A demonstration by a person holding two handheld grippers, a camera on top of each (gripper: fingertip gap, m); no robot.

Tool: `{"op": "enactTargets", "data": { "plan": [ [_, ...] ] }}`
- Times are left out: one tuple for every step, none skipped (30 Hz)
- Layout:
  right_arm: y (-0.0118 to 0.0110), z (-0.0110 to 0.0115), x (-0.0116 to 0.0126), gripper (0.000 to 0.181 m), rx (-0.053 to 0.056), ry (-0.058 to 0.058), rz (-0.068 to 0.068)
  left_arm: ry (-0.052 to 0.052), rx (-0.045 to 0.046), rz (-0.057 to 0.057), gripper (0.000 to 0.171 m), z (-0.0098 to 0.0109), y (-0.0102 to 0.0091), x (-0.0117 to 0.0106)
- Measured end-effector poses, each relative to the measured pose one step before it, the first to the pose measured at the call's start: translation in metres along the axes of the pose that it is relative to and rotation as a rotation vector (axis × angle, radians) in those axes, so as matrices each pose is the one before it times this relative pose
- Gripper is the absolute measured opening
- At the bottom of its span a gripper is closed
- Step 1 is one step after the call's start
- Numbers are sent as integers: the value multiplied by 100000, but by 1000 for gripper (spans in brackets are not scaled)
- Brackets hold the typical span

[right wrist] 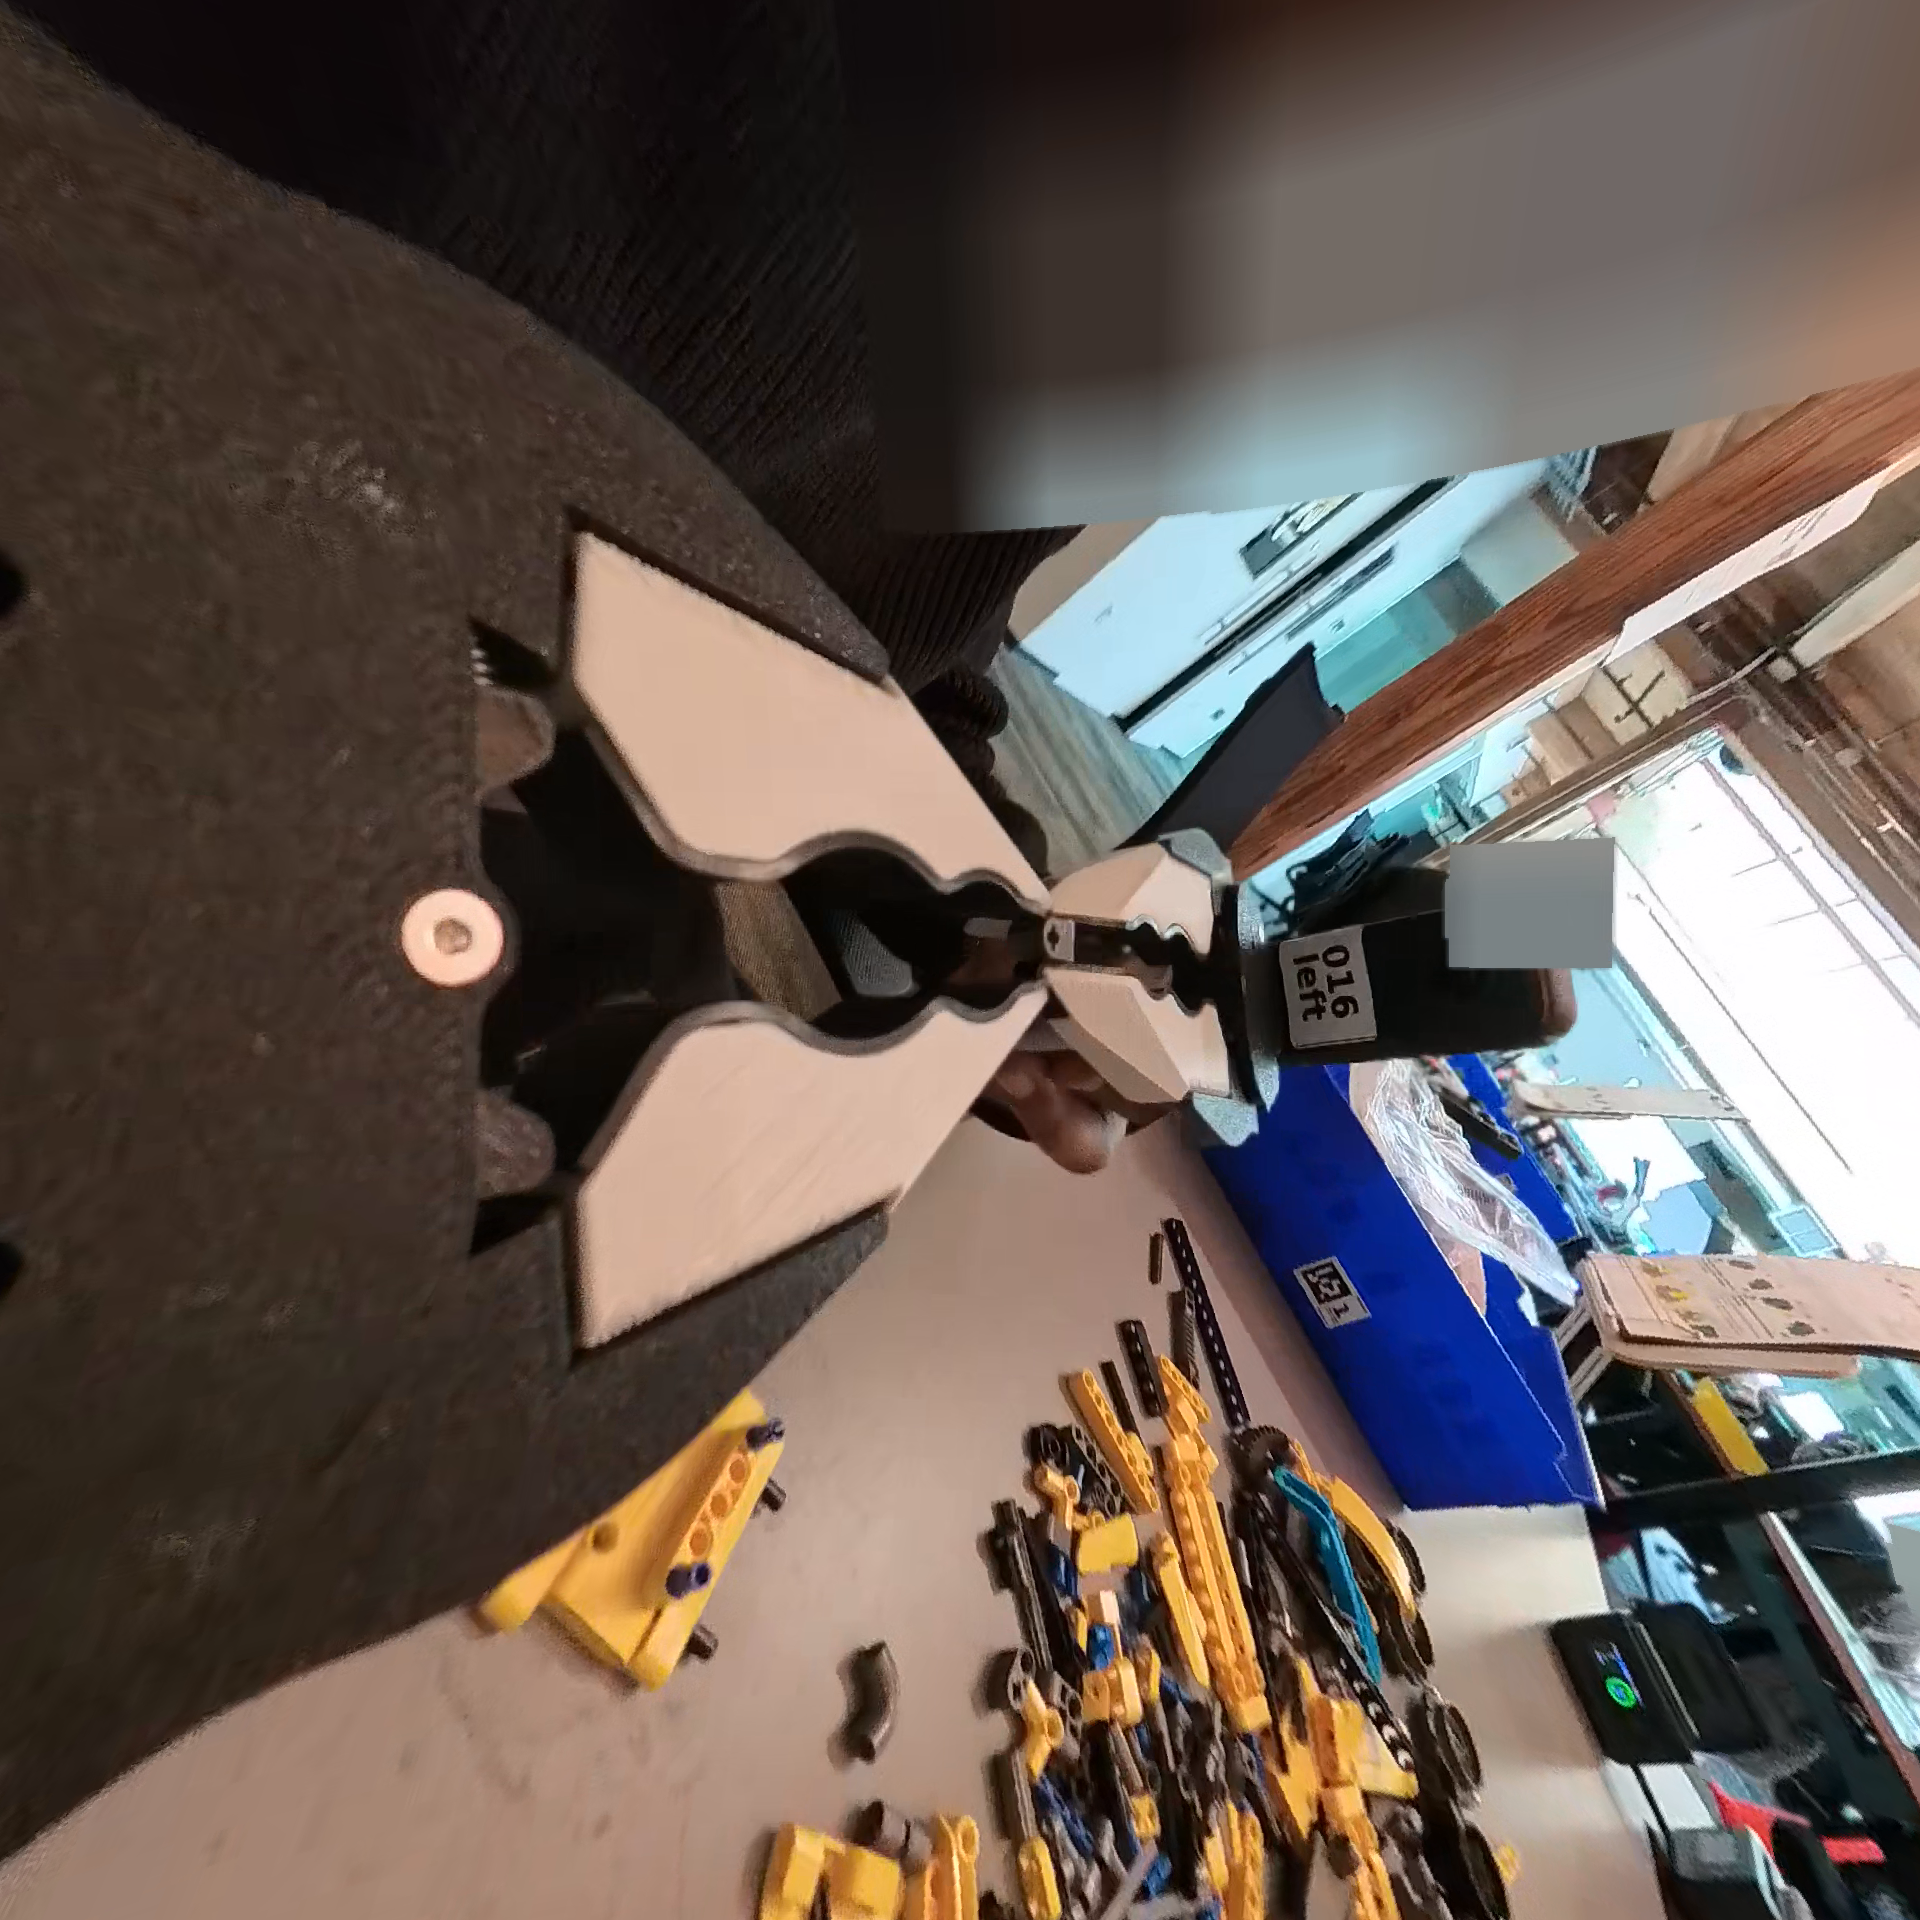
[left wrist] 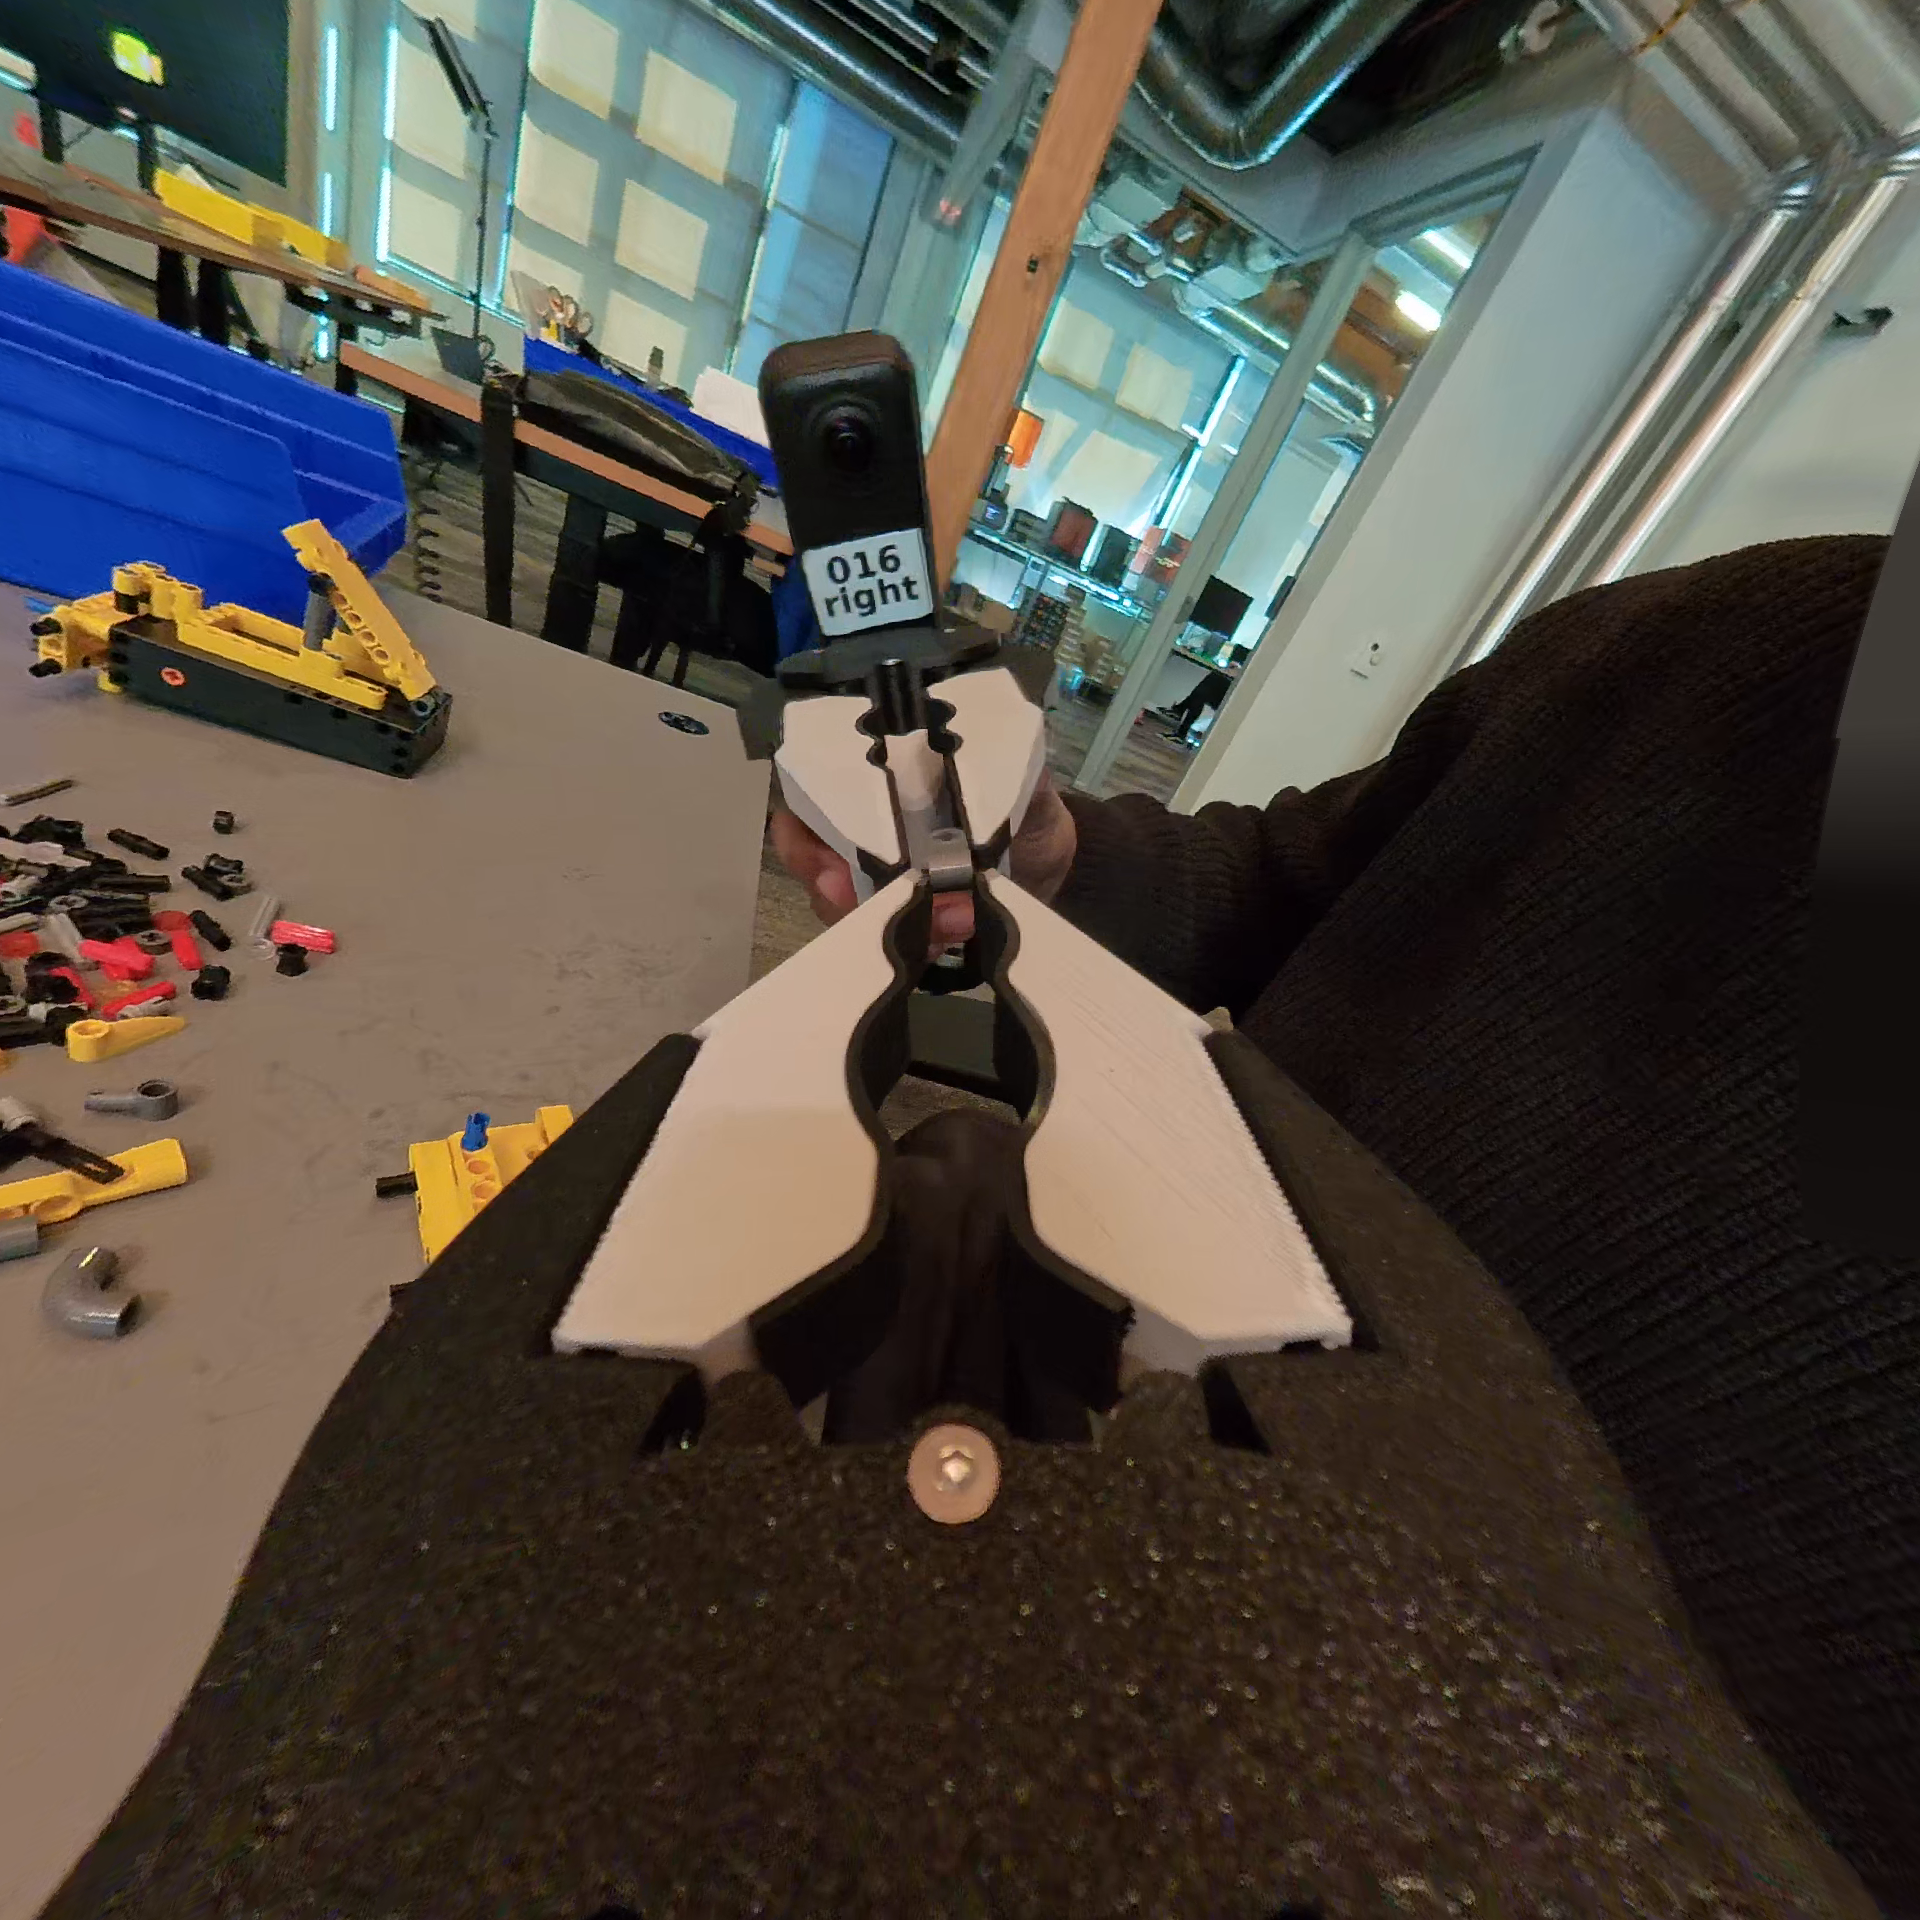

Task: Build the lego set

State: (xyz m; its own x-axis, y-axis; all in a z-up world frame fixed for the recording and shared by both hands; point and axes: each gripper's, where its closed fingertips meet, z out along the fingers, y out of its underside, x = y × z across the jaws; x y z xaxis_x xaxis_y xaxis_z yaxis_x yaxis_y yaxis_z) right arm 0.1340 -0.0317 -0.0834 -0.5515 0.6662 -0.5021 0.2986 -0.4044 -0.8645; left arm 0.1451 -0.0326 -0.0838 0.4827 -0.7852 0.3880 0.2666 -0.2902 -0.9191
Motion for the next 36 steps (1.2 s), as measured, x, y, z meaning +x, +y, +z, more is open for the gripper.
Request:
{"op": "enactTargets", "data": {
  "plan": [
    [-17,-18,52,11,588,-863,2075,-1018,-259,844,7,13,22,-85],
    [36,-21,81,10,487,-177,676,-900,-715,394,7,4,75,-92],
    [72,-19,112,10,50,563,-693,-780,-911,-63,7,8,112,-98],
    [63,-42,169,9,-281,1530,-1346,-1573,-680,336,7,3,101,-233],
    [33,-54,188,6,-537,1849,-1421,-1893,-718,968,7,14,123,-278],
    [67,-60,126,6,-1114,1508,-1516,-873,-949,551,7,65,160,-95],
    [23,-65,125,6,-851,1468,-1449,-1164,-732,214,7,74,104,-146],
    [-4,-73,136,6,-773,1535,-1072,-1412,-558,367,7,59,67,-166],
    [25,-58,137,6,-1125,1246,-519,-1288,-658,316,8,45,73,-133],
    [32,-65,126,6,-1084,995,-278,-1354,-1098,91,8,7,110,-160],
    [-61,-100,190,5,-413,1183,-358,-2382,-1329,65,9,-71,86,-341],
    [-158,-143,177,5,200,771,-448,-4295,-1356,441,10,-166,64,-654],
    [-143,-176,176,5,-218,337,-665,-5421,-1376,1079,11,-225,78,-838],
    [11,-176,299,5,-1558,1001,-1357,-6464,-1784,1391,15,-230,136,-991],
    [248,-144,404,5,-3268,1895,-2598,-7275,-2840,1705,24,-165,313,-1112],
    [467,-64,471,4,-5036,2652,-4054,-7672,-4102,1893,29,-47,529,-1137],
    [731,30,490,4,-6896,3245,-5454,-7874,-5410,1827,29,98,772,-1132],
    [1002,161,418,5,-8922,3322,-6893,-7905,-6332,1201,29,219,937,-1102],
    [1228,284,343,5,-10501,3384,-8552,-4262,-5786,717,29,323,906,-509],
    [1322,414,240,5,-11158,3338,-9678,1498,-4085,470,29,361,694,385],
    [1158,515,-83,5,-10019,1318,-9466,3441,-2198,-258,29,358,438,677],
    [793,539,-338,5,-7476,-708,-7796,3306,-1468,-152,29,370,319,622],
    [439,472,-349,5,-4895,-1667,-5702,1153,-1649,377,30,386,348,307],
    [218,368,-262,5,-3045,-2043,-4756,-2115,-2919,1075,31,418,533,-187],
    [229,272,-43,6,-2569,-1290,-4727,-4813,-3501,1914,32,405,632,-589],
    [400,197,211,6,-3368,-334,-4383,-5547,-3158,2087,35,398,575,-634],
    [536,206,187,6,-4140,-973,-3707,-4063,-2206,2090,35,334,398,-368],
    [466,205,53,6,-3577,-1830,-3393,-1506,-1247,1442,36,263,225,19],
    [270,182,0,6,-2419,-1801,-3272,1159,-352,752,36,183,56,371],
    [154,181,-24,6,-1814,-1800,-2694,2473,169,278,37,138,-29,501],
    [36,188,-72,6,-1339,-2095,-1983,1287,413,-130,38,113,-51,228],
    [-23,169,-81,6,-974,-2046,-1575,-352,188,-201,38,124,-4,-79],
    [-14,182,-75,6,-983,-1882,-1289,-777,-208,-25,39,125,93,-160],
    [48,211,-28,6,-1285,-1339,-1120,-227,-422,83,39,137,139,-95],
    [116,217,72,6,-1503,-575,-1129,223,-230,400,39,138,111,27],
    [120,222,37,6,-1269,-623,-863,370,912,297,40,74,-97,79]
  ]
}}
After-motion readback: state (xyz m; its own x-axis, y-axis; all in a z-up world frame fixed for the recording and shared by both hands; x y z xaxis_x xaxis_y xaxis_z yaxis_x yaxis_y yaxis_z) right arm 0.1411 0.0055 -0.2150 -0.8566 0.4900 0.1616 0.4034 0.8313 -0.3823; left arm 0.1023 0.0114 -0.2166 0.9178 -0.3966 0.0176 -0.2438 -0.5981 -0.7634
